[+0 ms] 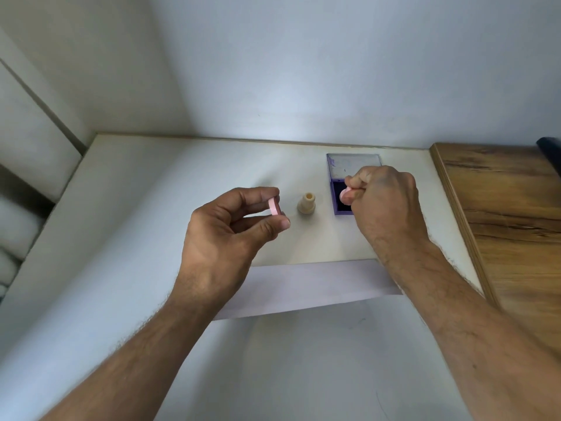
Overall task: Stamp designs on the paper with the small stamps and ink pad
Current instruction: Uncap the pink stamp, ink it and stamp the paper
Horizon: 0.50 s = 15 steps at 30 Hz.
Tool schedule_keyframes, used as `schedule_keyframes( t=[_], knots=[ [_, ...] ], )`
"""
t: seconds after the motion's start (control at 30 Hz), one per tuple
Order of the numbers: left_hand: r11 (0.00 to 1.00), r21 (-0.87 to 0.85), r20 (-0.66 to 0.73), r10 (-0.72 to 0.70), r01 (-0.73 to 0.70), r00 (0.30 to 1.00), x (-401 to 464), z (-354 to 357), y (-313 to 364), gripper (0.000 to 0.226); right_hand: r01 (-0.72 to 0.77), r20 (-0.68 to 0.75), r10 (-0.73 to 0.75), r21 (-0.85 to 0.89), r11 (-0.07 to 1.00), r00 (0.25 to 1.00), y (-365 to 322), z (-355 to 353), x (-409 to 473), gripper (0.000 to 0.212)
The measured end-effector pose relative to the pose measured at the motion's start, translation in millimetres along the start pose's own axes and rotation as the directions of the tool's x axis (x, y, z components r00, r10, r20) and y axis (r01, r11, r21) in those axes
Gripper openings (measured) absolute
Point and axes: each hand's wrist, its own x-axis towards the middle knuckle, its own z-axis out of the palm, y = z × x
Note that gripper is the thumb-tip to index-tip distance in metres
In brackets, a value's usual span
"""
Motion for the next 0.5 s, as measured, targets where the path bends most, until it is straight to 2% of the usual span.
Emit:
schedule_keyframes(
  t=[0.17,0.23,0.3,0.43,0.5],
  knots=[
    [0.999,0.046,-0.032,0.005,-0.003,0.999,-4,-14,1,0.022,-0.021,-0.028,0.022,0.052,0.998,0.999,1,1,-1,0.021],
    [0.999,0.038,-0.06,0.001,0.002,0.998,-4,-22,2,0.021,0.043,-0.05,-0.044,-0.008,0.999,0.998,1,2,-5,0.017],
    [0.999,0.028,-0.063,-0.028,0.03,0.998,-4,-29,4,0.024,0.072,-0.1,-0.069,0.023,0.997,0.993,0,0,-12,0.016],
    [0.997,-0.001,-0.061,-0.082,0.082,0.995,-11,-42,15,0.033,0.06,-0.198,0.01,0.344,0.937,0.98,-27,-14,-37,0.013],
    [0.994,-0.025,-0.047,-0.107,0.106,0.993,-19,-46,21,0.027,-0.039,-0.084,0.112,0.6,0.799,0.99,-45,-21,-57,0.013]
  ],
)
